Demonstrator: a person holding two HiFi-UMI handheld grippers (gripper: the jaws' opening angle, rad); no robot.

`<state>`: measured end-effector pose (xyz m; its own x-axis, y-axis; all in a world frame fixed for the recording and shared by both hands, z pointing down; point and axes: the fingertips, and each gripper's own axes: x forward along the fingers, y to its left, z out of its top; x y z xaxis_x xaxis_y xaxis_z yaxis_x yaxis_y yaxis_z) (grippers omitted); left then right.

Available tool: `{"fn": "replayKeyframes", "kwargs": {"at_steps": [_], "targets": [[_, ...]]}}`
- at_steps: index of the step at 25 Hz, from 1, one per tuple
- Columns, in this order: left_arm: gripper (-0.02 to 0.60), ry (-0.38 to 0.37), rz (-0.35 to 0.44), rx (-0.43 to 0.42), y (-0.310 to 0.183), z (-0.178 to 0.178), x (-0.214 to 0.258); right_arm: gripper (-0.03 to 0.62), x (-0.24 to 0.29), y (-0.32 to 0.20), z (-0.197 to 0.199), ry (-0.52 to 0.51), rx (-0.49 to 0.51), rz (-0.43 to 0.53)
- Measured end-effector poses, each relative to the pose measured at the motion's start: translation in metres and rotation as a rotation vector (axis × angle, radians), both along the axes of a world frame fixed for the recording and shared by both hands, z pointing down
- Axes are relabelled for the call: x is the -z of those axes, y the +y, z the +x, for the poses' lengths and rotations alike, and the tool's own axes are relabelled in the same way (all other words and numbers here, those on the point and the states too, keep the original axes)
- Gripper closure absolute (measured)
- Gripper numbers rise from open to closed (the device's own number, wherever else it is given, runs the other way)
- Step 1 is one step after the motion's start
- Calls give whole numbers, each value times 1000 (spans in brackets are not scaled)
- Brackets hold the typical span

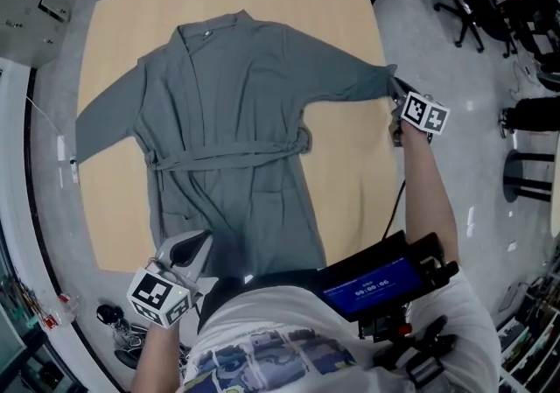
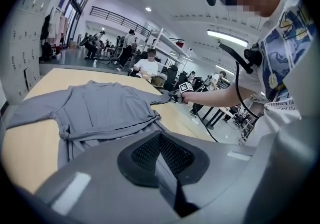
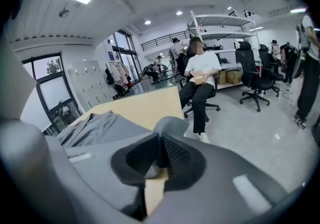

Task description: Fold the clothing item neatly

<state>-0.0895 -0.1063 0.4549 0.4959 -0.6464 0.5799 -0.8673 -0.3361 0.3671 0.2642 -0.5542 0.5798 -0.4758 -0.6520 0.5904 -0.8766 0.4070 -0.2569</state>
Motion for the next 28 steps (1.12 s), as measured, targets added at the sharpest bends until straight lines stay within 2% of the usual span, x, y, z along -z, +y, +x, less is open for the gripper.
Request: {"fn": "replayKeyframes", "kwargs": {"at_steps": [7,13,19,28], "targets": [[578,15,37,43,16,-16,5,566,52,8,-82,-28,127,86],[578,28,53,99,41,-36,10,566,82,28,-174,-29,273,114],[577,39,63,165,66,-56,7,566,88,53,-279,-23,435,135],[577,47,66,265,102,-95,9,566,71,110,-423,10,669,130]]}}
